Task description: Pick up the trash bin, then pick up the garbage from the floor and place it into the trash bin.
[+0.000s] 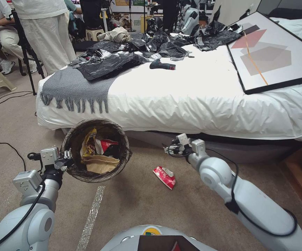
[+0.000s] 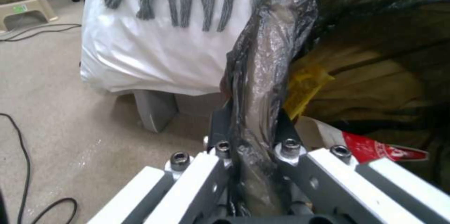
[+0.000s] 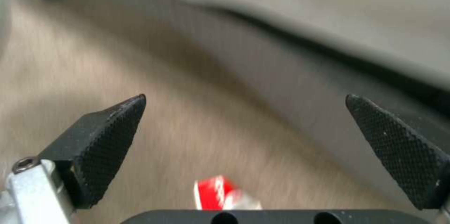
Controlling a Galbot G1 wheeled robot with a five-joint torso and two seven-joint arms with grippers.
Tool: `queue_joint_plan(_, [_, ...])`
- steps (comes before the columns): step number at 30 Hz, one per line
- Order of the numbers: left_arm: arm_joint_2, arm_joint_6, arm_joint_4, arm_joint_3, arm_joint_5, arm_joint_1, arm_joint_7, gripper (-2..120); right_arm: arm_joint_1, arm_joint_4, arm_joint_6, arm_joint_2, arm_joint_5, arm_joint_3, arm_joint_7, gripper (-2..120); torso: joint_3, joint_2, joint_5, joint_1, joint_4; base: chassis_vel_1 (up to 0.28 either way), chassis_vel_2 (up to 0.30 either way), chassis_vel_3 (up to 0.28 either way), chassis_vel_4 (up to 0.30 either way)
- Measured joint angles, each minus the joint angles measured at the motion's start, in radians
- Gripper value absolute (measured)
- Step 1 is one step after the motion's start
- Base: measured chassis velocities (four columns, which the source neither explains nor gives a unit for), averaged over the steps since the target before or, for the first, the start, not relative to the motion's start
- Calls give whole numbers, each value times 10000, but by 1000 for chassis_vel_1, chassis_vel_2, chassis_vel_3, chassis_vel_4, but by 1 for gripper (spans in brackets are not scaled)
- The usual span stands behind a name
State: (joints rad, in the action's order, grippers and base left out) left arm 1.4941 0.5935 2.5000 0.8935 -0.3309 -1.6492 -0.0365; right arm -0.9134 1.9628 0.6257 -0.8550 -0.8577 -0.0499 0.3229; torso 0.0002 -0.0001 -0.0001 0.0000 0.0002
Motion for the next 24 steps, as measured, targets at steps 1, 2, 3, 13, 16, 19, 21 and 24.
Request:
queue_joint_plan(1, [0, 0, 0, 0, 0, 0, 0, 0, 0, 0, 0, 0, 0, 0, 0, 100, 0, 0, 0, 0, 0, 0, 0, 0, 0])
queue_joint_plan(2, [3, 1, 0, 0, 3, 0, 3, 0, 141, -191, 37, -27, -83, -170, 9, 100, 0, 0, 3, 0, -2, 0, 0, 0, 0])
queue_joint_plan(3, [8, 2, 0, 0, 8, 5, 2, 0, 407, -582, 150, -125, -295, -545, 31, 100, 0, 0, 2, 0, -2, 0, 0, 0, 0])
queue_joint_plan(13, [19, 12, 0, -67, 166, 23, 28, 0, 575, -1935, 305, -629, -81, -1517, -29, 100, -1, 0, 1, 0, -4, 0, 0, 0, 0])
queue_joint_plan(16, [31, 11, 0, -112, 222, 15, 31, 0, 616, -2268, 290, -680, 55, -1607, -121, 100, -2, 0, 0, 0, -3, 0, 0, 0, 0])
queue_joint_plan(19, [44, -2, 0, -164, 287, 19, 36, 0, 661, -2553, 251, -737, 160, -1692, -179, 100, -2, 0, 0, 0, -3, 0, 0, 0, 0])
queue_joint_plan(21, [45, -7, 0, -195, 326, 26, 49, 0, 703, -2915, 226, -832, 230, -1755, -236, 100, -2, 0, 0, 0, -3, 0, 0, 0, 0])
queue_joint_plan(24, [24, -12, 0, -192, 338, 27, 65, 0, 720, -3148, 201, -886, 320, -1795, -309, 100, -2, 0, 1, 0, -2, 0, 0, 0, 0])
